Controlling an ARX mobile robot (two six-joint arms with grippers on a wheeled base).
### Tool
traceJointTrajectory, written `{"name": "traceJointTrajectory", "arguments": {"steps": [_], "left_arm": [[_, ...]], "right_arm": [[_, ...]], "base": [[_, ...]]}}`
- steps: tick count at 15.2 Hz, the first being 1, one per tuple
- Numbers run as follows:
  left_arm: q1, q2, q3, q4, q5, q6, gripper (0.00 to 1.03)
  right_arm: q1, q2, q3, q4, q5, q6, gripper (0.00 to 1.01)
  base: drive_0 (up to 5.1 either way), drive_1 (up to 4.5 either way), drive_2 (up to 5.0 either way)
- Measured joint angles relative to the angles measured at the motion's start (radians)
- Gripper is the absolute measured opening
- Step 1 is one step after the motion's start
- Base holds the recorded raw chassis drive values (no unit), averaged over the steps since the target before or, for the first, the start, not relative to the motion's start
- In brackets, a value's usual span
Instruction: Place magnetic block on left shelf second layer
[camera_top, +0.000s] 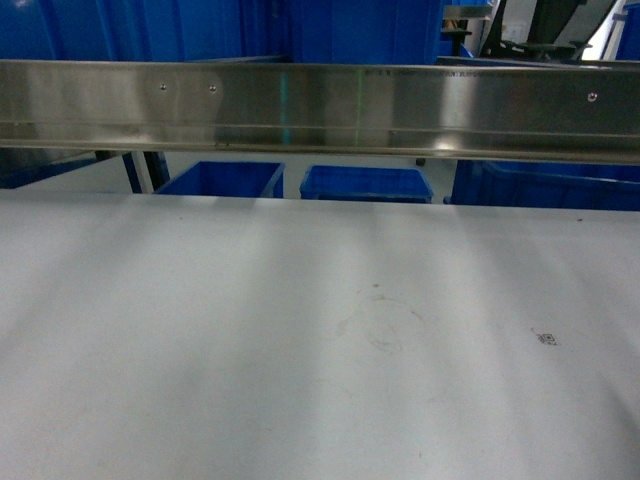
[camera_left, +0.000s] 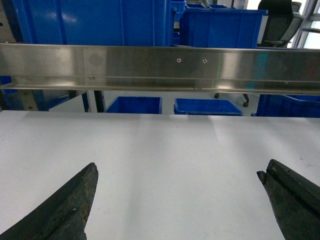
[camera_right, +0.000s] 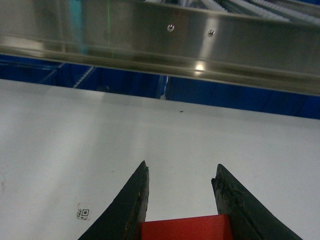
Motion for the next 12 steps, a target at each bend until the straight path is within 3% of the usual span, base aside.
{"name": "traceJointTrajectory", "arguments": {"steps": [1, 3, 6, 8, 9, 10, 12], "left_arm": [[0.0, 0.0, 0.0, 0.0, 0.0, 0.0, 0.98], [0.0, 0.0, 0.0, 0.0, 0.0, 0.0, 0.98], [0.0, 0.0, 0.0, 0.0, 0.0, 0.0, 0.98], [0.0, 0.0, 0.0, 0.0, 0.0, 0.0, 0.98], [0.0, 0.0, 0.0, 0.0, 0.0, 0.0, 0.98], [0.0, 0.0, 0.0, 0.0, 0.0, 0.0, 0.98], [0.0, 0.0, 0.0, 0.0, 0.0, 0.0, 0.98]], "right_arm": [[-0.018, -0.1, 0.0, -0.074, -0.003, -0.006, 0.34], [-0.059, -0.295, -0.029, -0.115, -0.005, -0.031, 0.34], [-0.063, -0.309, -0.088, -0.133, -0.032, -0.034, 0.34], [-0.019, -0.328, -0.102, -0.135, 0.001, -0.021, 0.34], [0.057, -0.34, -0.143, -0.104, 0.056, -0.013, 0.34], [0.06, -0.311, -0.188, -0.064, 0.086, -0.002, 0.34], [0.038, -0.303, -0.219, -0.059, 0.09, 0.014, 0.34]], "base": [[0.0, 0.0, 0.0], [0.0, 0.0, 0.0], [0.0, 0.0, 0.0], [0.0, 0.0, 0.0], [0.0, 0.0, 0.0], [0.0, 0.0, 0.0], [0.0, 0.0, 0.0]]}}
